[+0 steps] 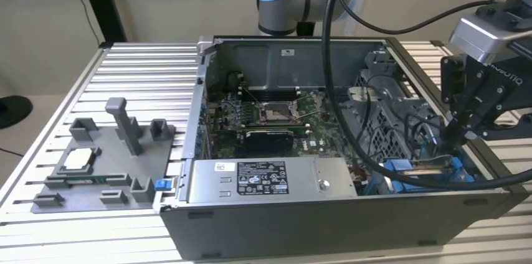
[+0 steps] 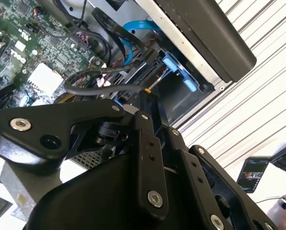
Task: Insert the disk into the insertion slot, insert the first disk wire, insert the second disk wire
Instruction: 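Insert the first disk wire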
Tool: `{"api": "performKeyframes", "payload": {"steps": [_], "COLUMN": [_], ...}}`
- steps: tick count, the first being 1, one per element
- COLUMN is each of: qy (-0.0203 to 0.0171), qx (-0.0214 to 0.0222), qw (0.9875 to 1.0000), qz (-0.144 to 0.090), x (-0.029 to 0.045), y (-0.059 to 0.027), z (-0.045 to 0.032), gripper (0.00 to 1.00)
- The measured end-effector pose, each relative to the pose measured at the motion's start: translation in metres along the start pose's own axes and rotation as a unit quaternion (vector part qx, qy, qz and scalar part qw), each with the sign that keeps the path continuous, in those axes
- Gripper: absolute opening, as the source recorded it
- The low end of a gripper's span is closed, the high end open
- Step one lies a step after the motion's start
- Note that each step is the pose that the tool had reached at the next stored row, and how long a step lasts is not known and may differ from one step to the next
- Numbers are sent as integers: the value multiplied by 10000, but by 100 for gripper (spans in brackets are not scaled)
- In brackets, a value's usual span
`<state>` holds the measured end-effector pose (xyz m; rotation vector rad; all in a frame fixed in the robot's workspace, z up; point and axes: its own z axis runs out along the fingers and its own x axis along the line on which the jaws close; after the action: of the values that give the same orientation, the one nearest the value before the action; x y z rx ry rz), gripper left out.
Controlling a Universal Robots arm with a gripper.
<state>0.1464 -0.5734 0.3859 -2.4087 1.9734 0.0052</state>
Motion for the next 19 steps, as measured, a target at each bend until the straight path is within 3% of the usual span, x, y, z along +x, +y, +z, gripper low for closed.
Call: {"api": "performKeyframes", "payload": {"steps": [6, 19], "qy": [-6, -34], "qx": [-17, -171], "qw": [10000, 9996], "qz": [33, 222], "x": [12, 19], "y": [-50, -67], "z": [28, 72], "gripper": [0, 0]}}
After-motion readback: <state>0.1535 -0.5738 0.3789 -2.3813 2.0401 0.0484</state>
